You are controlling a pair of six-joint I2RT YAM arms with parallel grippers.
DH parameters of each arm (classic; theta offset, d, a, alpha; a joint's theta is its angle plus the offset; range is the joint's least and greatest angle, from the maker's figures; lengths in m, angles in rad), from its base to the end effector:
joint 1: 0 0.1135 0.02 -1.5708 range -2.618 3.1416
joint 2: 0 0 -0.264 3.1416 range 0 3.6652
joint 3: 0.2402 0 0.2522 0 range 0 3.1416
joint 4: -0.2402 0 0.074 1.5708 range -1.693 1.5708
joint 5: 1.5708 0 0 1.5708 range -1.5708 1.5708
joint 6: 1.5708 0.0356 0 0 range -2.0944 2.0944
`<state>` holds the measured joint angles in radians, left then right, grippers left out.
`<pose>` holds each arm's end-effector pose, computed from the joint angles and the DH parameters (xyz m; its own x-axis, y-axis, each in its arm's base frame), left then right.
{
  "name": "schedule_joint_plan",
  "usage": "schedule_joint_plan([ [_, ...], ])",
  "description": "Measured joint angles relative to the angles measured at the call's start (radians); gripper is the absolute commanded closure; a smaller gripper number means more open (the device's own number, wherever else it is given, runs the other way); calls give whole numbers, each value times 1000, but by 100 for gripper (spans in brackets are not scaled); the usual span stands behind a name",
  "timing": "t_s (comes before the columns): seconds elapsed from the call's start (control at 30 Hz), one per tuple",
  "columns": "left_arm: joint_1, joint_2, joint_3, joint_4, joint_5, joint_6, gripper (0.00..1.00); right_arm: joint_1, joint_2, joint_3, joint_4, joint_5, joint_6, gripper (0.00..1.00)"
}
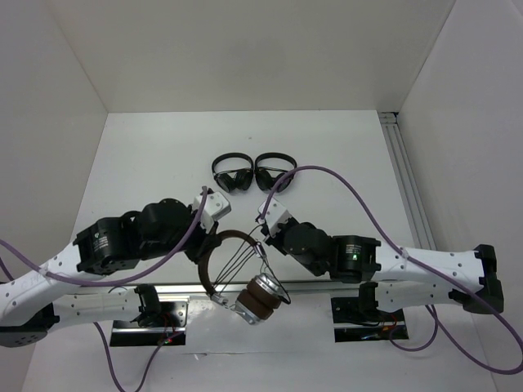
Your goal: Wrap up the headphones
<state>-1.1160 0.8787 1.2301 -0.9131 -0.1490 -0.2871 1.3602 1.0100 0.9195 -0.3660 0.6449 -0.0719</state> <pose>0.0721 -0.1354 0.3992 -0.4603 0.3039 -0.8341 0.7329 0.6604 -0.1638 0.0671 0.2116 0.3295 -0.0439 -0.4799 -0.8762 -0.6736 0.6619 -0.3288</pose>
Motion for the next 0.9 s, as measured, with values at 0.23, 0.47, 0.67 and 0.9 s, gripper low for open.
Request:
schedule_joint_plan([
  [0.23,0,17,55,-54,-109,-11,100,-2,-10,-57,82,-40,3,75],
  [0.47,0,40,81,-80,-190,-44,100,-26,-20,-111,147,-83,20,60],
  [0.67,0,37,112,-105,-254,-85,100,-37,-19,-127,191,-86,47,45],
  [0.9,-1,27,130,-115,-291,-131,100,-52,-19,-170,223,-84,78,28],
])
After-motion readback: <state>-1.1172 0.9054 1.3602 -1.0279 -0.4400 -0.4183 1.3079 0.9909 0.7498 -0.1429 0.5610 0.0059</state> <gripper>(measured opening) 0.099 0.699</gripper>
